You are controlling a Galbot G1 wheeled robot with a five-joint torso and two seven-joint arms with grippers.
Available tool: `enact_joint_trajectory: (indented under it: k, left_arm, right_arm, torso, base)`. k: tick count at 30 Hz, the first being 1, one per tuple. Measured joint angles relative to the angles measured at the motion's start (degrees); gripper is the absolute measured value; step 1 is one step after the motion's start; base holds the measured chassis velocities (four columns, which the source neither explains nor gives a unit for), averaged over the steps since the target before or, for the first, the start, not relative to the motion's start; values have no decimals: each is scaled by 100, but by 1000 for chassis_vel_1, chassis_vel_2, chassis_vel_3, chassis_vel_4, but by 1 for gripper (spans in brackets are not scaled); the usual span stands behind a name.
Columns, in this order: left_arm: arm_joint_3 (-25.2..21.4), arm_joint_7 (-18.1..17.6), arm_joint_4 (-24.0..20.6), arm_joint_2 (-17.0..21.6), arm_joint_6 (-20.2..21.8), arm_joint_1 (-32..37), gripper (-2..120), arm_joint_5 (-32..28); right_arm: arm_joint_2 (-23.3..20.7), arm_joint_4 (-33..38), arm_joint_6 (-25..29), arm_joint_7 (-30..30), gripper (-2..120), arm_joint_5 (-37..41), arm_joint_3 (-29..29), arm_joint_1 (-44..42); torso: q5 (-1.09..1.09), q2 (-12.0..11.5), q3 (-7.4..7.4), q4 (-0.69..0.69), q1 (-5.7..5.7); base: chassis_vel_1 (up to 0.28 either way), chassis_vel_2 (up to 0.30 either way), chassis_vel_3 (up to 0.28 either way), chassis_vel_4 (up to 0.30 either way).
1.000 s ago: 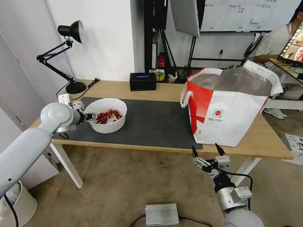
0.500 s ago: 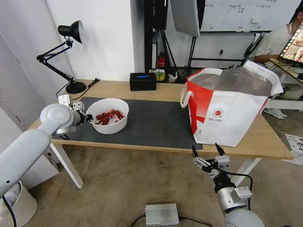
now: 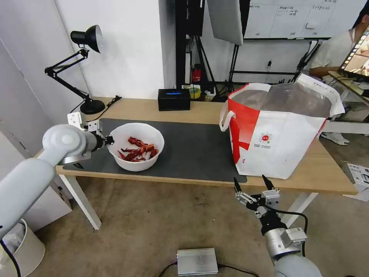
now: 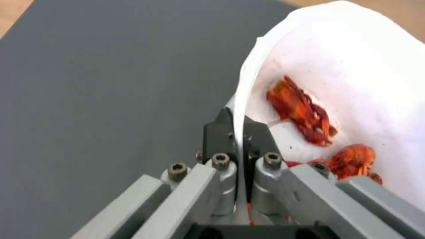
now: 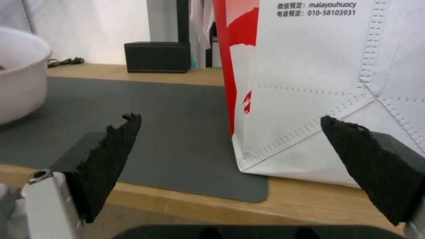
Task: Pick up the trash from the table and place it into the takeout bag.
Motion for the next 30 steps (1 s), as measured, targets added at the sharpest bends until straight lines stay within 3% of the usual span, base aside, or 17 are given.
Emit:
enact_joint_trajectory:
  k: [21,24,30]
  left_arm:
    - [141,-331,-889,-77,-374,-1186,0,-1340]
    - [417,-407,-1099,-208,-446,-1549,0,-1540]
    - [773,-441,-1002,-424,-477,-1925,0,-1583]
  right_arm:
    - [0,0,0,0,100,0,0,0]
    - [0,0,0,0,100,0,0,0]
    - [0,0,0,0,100,0,0,0]
  torso:
    - [0,0,0,0,0]
    - [1,0,0,0,0]
    - [0,0,0,-1,0]
  base:
    - [0,0,0,0]
    - [0,0,0,0]
    - [0,0,0,0]
